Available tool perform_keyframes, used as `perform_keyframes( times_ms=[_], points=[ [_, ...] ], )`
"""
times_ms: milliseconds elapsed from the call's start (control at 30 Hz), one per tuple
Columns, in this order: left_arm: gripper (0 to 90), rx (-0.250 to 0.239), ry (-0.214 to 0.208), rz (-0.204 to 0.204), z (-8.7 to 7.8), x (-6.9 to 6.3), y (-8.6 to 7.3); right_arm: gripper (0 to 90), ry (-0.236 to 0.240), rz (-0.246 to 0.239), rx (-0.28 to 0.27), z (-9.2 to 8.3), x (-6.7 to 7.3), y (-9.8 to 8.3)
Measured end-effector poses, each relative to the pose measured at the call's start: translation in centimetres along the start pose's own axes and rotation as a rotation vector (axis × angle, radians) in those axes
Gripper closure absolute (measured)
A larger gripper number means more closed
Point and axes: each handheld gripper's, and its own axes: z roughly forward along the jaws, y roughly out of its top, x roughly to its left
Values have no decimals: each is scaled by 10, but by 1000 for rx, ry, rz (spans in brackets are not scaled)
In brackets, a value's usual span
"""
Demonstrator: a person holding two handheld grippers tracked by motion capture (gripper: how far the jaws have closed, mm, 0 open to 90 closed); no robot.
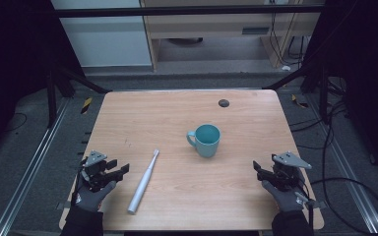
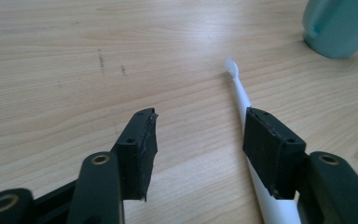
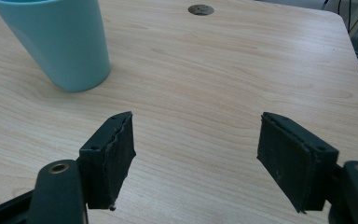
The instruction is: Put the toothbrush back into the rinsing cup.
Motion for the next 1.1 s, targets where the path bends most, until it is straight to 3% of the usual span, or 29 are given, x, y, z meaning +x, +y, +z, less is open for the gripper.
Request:
perform_keyframes(
  times_ms=[200, 300, 667, 900, 1100],
  points=[
    [529, 38, -42, 6, 1, -9, -1, 286, 5, -4, 21, 1, 0, -2],
    [564, 66, -54, 30, 2, -18, -3, 292, 7, -11, 30, 2, 1, -3],
    [776, 138, -125, 62, 2, -38, -9, 317, 13, -21, 49, 3, 3, -4],
    [833, 190, -169, 85, 5, -48, -16, 320, 13, -16, 56, 3, 3, -5],
    [854, 226, -178, 92, 9, -52, -21, 321, 13, -17, 61, 3, 3, -5]
  ],
)
